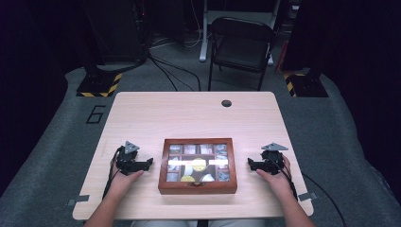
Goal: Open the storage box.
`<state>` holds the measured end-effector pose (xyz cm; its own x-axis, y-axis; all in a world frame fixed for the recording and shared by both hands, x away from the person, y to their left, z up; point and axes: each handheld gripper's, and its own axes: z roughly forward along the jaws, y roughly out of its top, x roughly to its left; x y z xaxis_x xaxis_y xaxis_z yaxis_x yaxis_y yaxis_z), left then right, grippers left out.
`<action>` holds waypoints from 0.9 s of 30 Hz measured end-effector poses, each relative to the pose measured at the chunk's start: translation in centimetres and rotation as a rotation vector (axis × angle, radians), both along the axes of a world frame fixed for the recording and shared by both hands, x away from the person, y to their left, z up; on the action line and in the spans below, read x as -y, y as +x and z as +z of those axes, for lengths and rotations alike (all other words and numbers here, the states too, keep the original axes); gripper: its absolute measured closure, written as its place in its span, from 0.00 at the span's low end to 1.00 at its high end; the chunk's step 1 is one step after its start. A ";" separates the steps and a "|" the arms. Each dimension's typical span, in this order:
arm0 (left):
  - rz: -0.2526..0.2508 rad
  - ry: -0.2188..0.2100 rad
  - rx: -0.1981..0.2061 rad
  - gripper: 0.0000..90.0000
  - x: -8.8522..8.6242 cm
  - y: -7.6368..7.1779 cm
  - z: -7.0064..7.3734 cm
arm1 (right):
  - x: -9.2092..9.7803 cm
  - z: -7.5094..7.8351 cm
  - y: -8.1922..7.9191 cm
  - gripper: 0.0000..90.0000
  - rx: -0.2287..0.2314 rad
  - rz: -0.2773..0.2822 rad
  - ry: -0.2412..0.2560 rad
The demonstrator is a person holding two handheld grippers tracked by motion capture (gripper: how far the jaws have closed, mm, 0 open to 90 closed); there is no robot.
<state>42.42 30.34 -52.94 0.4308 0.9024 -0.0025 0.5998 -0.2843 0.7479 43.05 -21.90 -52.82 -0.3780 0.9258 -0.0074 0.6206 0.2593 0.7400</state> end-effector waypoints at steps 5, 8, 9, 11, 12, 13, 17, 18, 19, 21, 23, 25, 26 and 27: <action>0.015 -0.025 -0.012 0.24 -0.4 -0.2 0.3 | -0.1 0.3 -0.1 0.27 -0.007 -0.007 0.006; 0.012 -0.046 -0.018 0.25 -0.5 -0.3 0.5 | -0.2 0.5 -0.1 0.29 -0.012 -0.003 -0.003; 0.014 -0.066 -0.008 0.26 -0.5 -0.4 0.7 | -0.4 0.7 -0.2 0.33 0.001 0.010 -0.043; 0.002 -0.086 -0.022 0.27 -0.5 -0.7 1.0 | -0.6 1.0 -0.4 0.34 0.001 0.020 -0.049; -0.001 -0.093 -0.018 0.28 -0.4 -0.8 1.1 | -0.6 1.1 -0.4 0.35 0.000 0.032 -0.040; -0.006 -0.096 -0.025 0.29 -0.3 -1.0 1.2 | -0.7 1.3 -0.5 0.36 -0.001 0.038 -0.022; -0.027 -0.086 -0.028 0.30 0.0 -1.6 1.7 | -1.0 2.1 -0.8 0.37 -0.006 0.070 0.035; -0.023 -0.084 -0.018 0.30 0.1 -1.8 1.7 | -1.1 2.2 -0.9 0.37 -0.008 0.079 0.039; -0.030 -0.080 -0.023 0.30 0.1 -1.9 1.9 | -1.3 2.3 -1.0 0.37 -0.006 0.087 0.039; -0.032 -0.090 -0.021 0.31 0.1 -2.2 2.2 | -1.6 2.4 -1.2 0.37 -0.009 0.099 0.036; -0.031 -0.103 -0.021 0.32 0.2 -2.3 2.4 | -1.8 2.5 -1.4 0.37 -0.017 0.113 0.040; -0.030 -0.114 -0.023 0.33 0.4 -2.3 2.5 | -1.9 2.6 -1.5 0.37 -0.023 0.122 0.040; -0.031 -0.116 -0.026 0.33 0.4 -2.3 2.6 | -1.9 2.6 -1.7 0.37 -0.026 0.124 0.044; -0.031 -0.116 -0.026 0.33 0.4 -2.3 2.6 | -2.0 2.6 -1.7 0.37 -0.027 0.129 0.043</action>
<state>40.15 29.89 -50.36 0.4568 0.8818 -0.1174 0.6121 -0.2157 0.7608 41.34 -19.94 -50.18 -0.4931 0.8689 0.0429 0.6040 0.3065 0.7357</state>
